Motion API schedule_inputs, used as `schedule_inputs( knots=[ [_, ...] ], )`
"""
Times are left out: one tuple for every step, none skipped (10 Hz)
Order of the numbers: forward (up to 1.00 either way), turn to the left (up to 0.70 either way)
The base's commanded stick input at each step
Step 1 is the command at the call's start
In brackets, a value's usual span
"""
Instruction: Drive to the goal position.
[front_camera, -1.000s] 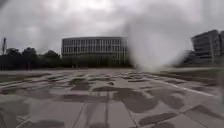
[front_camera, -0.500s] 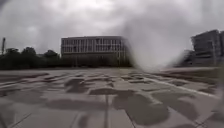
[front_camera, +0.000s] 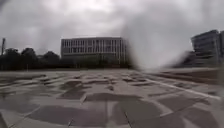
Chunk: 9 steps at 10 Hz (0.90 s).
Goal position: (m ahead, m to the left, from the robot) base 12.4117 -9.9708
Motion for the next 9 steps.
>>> schedule_inputs(
  knots=[
    [0.70,0.00],
    [0.70,0.00],
    [0.70,0.00],
    [0.70,0.00],
    [0.70,0.00],
    [0.70,0.00],
    [0.70,0.00],
    [0.70,0.00],
    [0.70,0.00]
  ],
)
